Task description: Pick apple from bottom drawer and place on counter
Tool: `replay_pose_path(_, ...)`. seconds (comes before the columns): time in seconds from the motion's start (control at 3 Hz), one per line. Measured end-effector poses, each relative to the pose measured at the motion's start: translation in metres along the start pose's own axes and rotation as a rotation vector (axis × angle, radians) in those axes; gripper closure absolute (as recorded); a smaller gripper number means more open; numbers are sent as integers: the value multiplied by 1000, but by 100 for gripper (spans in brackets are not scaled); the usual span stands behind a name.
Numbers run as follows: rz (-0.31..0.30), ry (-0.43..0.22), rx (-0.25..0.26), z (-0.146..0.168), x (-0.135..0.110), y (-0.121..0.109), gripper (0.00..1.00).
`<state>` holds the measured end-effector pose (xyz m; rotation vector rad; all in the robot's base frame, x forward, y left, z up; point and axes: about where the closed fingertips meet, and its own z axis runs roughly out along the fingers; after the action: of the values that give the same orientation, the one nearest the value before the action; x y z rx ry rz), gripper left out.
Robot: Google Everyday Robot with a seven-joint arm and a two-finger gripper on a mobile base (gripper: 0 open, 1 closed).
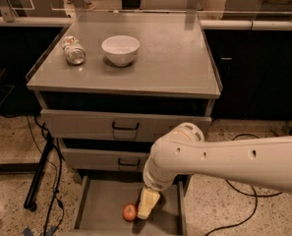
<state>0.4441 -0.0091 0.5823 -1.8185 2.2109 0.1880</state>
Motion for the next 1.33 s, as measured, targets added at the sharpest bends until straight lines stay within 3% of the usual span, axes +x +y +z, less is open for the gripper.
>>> replay_pose_path(0.33,9,-7,5,15,6,-1,0)
replay_pose_path(0.67,50,-13,18,63,28,-6,0)
replay_pose_path(1.33,57,-18,11,77,35,-6,0)
